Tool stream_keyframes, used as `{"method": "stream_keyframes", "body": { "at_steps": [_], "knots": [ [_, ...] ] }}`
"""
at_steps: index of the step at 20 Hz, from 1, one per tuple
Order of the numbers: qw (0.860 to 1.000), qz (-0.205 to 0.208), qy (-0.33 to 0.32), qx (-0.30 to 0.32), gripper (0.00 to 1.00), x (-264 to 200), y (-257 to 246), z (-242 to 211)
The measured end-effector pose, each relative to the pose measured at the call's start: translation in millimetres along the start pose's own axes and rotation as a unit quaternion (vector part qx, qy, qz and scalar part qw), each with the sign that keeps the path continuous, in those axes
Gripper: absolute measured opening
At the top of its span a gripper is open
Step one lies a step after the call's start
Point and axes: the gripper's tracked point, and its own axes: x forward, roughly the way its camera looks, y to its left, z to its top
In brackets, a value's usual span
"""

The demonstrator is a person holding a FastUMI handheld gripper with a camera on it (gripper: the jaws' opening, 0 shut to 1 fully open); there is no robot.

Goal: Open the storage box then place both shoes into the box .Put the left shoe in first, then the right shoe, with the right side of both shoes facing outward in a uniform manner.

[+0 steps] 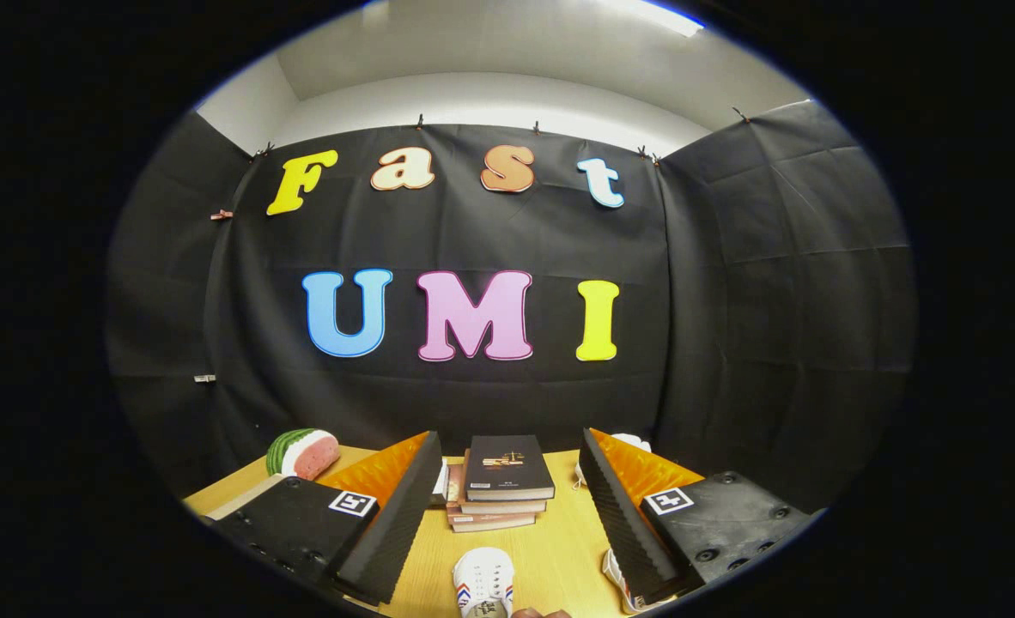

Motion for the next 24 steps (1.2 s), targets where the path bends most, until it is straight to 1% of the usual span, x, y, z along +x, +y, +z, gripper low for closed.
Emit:
{"method": "stream_keyframes", "body": {
  "at_steps": [5,11,14,16,18,20,22,24],
  "knots": [
    [0.999,0.028,0.02,0.001,0.97,0,20,-11],
    [0.993,0.075,0.088,0.012,0.97,-3,52,-42],
    [0.986,0.103,0.124,0.037,0.97,-4,67,-60],
    [0.978,0.121,0.159,0.066,0.98,-6,79,-76],
    [0.963,0.143,0.203,0.103,0.99,-10,92,-94],
    [0.942,0.168,0.253,0.145,0.98,-18,106,-115],
    [0.912,0.192,0.308,0.188,0.99,-25,122,-138],
    [0.877,0.21,0.364,0.232,0.99,-38,133,-158]
  ]
}}
